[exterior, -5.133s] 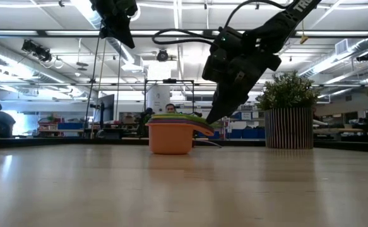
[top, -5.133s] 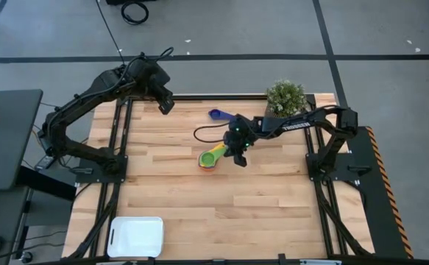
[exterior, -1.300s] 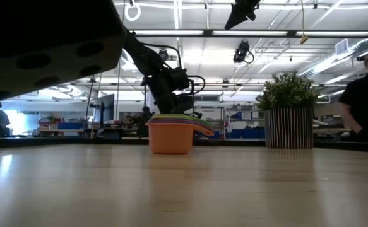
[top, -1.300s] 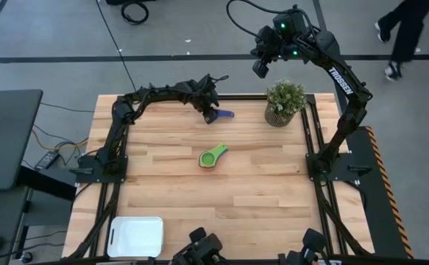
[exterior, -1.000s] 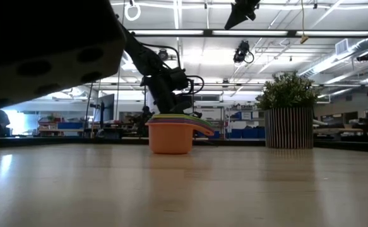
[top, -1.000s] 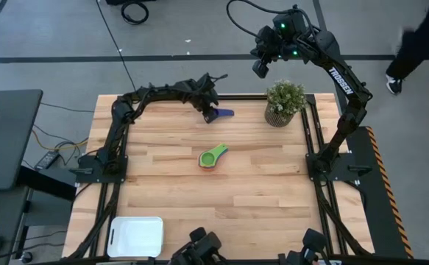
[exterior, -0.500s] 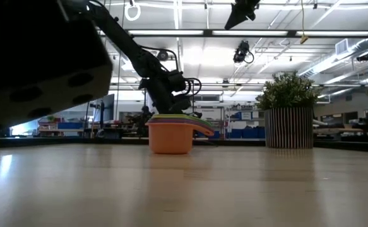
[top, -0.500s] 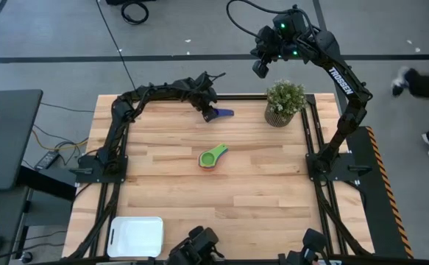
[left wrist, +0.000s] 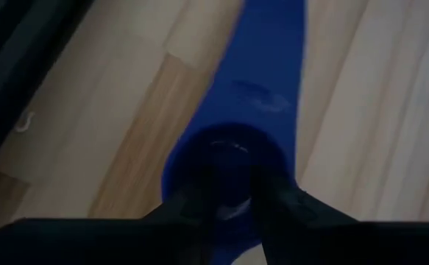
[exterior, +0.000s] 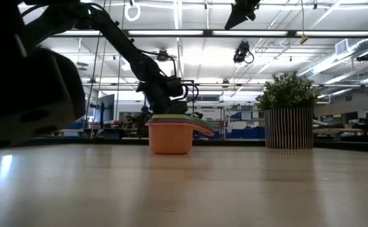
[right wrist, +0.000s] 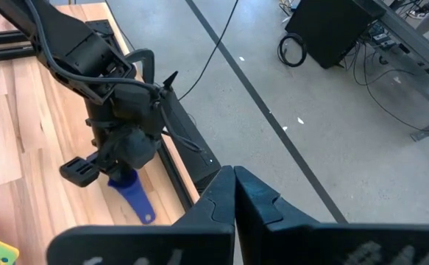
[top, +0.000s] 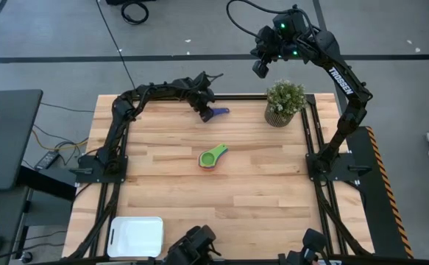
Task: Nest measuring cups in basket
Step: Stack the violet measuring cup into the green measuring cup
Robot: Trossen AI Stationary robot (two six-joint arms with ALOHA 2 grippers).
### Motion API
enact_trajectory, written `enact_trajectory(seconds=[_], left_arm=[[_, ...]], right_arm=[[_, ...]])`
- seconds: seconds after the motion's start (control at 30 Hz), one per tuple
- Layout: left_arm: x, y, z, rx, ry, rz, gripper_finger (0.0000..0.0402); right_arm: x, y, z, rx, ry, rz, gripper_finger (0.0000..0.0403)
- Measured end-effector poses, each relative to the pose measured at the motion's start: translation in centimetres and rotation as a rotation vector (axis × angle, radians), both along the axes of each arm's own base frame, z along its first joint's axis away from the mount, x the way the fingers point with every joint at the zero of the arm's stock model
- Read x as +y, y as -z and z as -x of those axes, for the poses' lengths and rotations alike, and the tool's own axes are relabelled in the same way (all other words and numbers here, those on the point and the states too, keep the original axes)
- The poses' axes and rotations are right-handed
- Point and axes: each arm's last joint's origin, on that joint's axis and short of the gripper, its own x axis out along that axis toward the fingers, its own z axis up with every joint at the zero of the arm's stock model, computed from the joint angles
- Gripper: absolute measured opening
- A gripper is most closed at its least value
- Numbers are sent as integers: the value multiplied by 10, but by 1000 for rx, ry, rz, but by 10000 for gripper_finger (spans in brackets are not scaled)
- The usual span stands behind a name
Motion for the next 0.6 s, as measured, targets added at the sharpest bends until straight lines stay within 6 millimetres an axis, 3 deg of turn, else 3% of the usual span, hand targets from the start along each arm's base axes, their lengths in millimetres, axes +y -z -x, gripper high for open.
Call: enact_trajectory(seconds=[0.3, 0.6], left_arm=[[-3, 0, -1, 4, 107, -56, 11], [-2, 1, 1, 57, 118, -105, 3]], right_arm=[[0, 0, 0, 0, 0, 0, 2], [0, 1, 1, 10, 0, -9, 2]])
